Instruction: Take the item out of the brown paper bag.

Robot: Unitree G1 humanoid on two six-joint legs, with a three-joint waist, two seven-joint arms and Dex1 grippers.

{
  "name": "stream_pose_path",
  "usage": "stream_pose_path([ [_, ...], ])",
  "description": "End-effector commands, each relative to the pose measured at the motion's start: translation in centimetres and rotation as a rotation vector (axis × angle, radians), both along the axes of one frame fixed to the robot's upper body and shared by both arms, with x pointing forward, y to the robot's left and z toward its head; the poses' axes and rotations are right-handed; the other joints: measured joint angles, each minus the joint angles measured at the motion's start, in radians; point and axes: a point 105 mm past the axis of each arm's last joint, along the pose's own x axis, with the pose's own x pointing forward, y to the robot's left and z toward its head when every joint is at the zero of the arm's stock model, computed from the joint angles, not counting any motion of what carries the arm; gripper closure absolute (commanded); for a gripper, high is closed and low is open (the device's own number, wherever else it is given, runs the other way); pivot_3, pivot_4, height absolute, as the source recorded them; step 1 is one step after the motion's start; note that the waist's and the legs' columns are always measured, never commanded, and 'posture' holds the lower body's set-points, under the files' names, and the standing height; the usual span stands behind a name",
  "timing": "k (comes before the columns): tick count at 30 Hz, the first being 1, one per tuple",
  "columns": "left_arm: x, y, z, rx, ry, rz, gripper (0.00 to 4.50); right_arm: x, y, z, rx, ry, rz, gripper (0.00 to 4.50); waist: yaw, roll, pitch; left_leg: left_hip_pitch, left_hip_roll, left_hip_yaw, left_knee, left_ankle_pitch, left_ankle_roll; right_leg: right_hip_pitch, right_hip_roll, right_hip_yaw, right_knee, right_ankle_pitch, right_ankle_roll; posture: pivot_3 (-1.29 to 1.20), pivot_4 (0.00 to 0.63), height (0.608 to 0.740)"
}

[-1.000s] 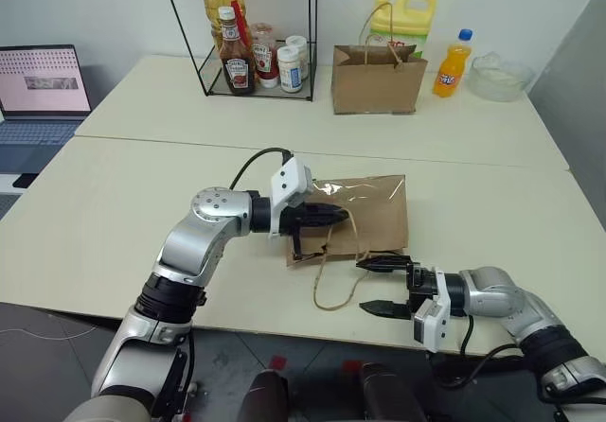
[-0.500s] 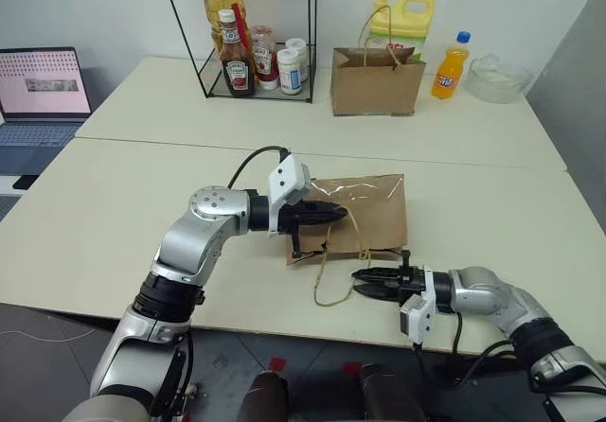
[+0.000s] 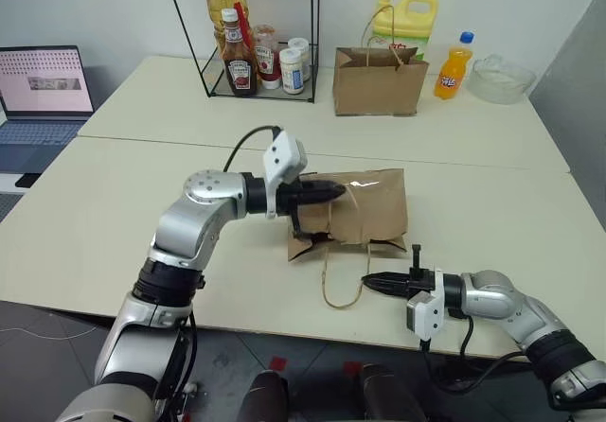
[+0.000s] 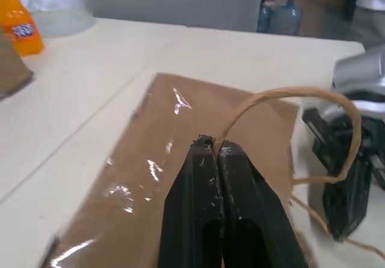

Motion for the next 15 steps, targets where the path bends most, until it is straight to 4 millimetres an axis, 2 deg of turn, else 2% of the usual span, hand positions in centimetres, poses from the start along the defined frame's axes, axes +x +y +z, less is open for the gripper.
stream_pose_path([
  [1, 0.8, 0.6, 3.1, -0.074, -0.057, 0.036, 4.50, -0.7, -0.2, -1.2, -0.048, 0.049, 0.005, 4.48, 0.000, 0.000, 0.000, 0.000, 0.000, 0.000, 0.000, 0.000, 0.000, 0.000, 0.000, 0.000, 0.000, 0.000, 0.000, 0.00, 0.150, 0.740],
  [7, 1.4, 0.9, 4.4, -0.088, -0.081, 0.047, 4.50, -0.5, -0.5, -1.6, -0.072, 0.056, -0.011, 4.48, 0.000, -0.001, 0.000, 0.000, 0.000, 0.000, 0.000, 0.000, 0.000, 0.000, 0.000, 0.000, -0.001, 0.000, 0.000, 0.00, 0.150, 0.740],
  [11, 2.1, 1.0, 6.3, -0.145, -0.098, 0.074, 4.50, -0.7, -0.6, -2.1, -0.093, 0.068, -0.010, 4.48, 0.001, -0.002, 0.000, 0.000, 0.000, 0.000, 0.000, 0.000, 0.000, 0.000, 0.000, 0.000, -0.001, 0.000, 0.000, 0.00, 0.150, 0.740],
  [15, 2.1, 1.0, 7.4, -0.188, -0.096, 0.074, 4.50, -0.7, -0.8, -2.3, -0.099, 0.077, -0.022, 4.48, 0.001, -0.002, 0.000, 0.000, 0.000, 0.000, -0.001, 0.000, 0.000, 0.000, 0.000, 0.000, -0.002, 0.000, 0.000, 0.00, 0.150, 0.740],
])
